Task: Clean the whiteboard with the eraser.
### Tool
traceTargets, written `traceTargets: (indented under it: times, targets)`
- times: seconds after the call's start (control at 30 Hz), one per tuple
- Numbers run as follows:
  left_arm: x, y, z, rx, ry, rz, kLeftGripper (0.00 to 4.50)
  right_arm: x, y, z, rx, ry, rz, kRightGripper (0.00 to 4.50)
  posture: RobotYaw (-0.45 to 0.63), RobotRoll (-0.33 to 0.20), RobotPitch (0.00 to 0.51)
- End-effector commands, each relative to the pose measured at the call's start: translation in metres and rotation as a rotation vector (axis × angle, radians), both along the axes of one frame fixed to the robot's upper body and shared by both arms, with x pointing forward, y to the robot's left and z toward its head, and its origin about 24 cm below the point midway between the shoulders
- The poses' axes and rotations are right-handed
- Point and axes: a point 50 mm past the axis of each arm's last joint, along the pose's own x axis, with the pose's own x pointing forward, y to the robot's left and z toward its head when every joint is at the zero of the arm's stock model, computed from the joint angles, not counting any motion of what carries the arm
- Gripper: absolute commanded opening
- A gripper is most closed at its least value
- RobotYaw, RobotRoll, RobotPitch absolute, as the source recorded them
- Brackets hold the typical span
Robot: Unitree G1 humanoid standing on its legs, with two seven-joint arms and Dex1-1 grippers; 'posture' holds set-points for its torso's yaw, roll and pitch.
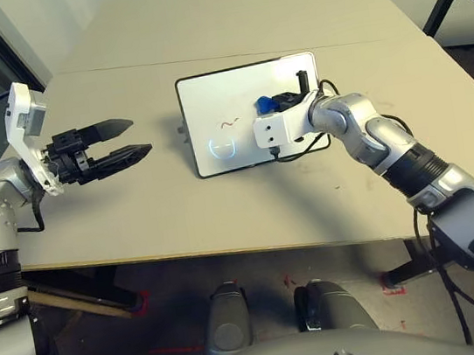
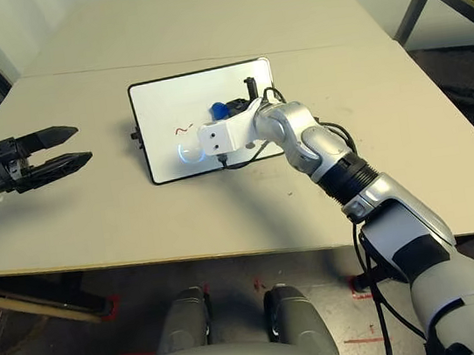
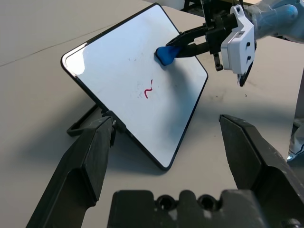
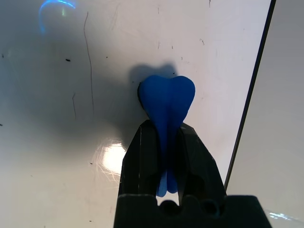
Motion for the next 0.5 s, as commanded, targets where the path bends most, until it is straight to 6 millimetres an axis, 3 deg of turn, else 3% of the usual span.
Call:
traceTargets:
  times: [0.03,0.5]
  targets:
    - [0.001,-0.002,0.000,0.008,0.002,-0.012,4.50,-0.001,0.010,-0.008,-0.011,0.015,0.017,0.33,0.30,0.000,0.067]
    - [-0.001,-0.002,-0.001,0.010,0.009,-0.015,4.50,-0.010,0.057,-0.021,-0.007,0.029,0.139,0.33,0.31,0.000,0.065]
